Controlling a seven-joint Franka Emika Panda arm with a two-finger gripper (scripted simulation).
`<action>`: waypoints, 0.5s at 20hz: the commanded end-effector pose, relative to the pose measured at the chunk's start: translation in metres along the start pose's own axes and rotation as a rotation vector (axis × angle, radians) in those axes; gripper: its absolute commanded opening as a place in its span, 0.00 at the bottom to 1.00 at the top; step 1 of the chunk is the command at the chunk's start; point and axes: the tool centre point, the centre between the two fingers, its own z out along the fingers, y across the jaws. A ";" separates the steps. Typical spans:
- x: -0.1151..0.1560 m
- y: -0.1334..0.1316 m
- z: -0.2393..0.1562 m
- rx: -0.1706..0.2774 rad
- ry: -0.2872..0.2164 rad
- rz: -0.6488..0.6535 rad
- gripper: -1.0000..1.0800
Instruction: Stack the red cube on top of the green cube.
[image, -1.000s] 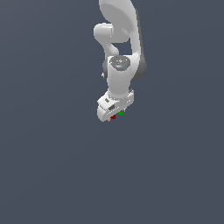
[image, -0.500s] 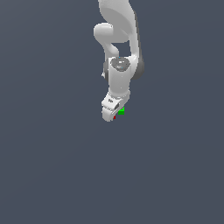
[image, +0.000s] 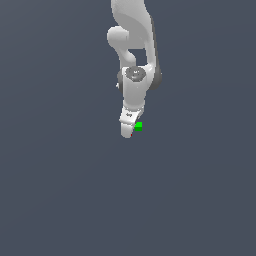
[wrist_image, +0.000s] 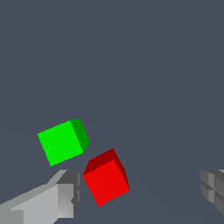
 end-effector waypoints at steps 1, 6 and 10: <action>-0.004 -0.005 0.004 0.000 0.001 -0.068 0.96; -0.012 -0.014 0.012 0.001 0.004 -0.197 0.96; -0.019 -0.019 0.018 0.002 0.005 -0.295 0.96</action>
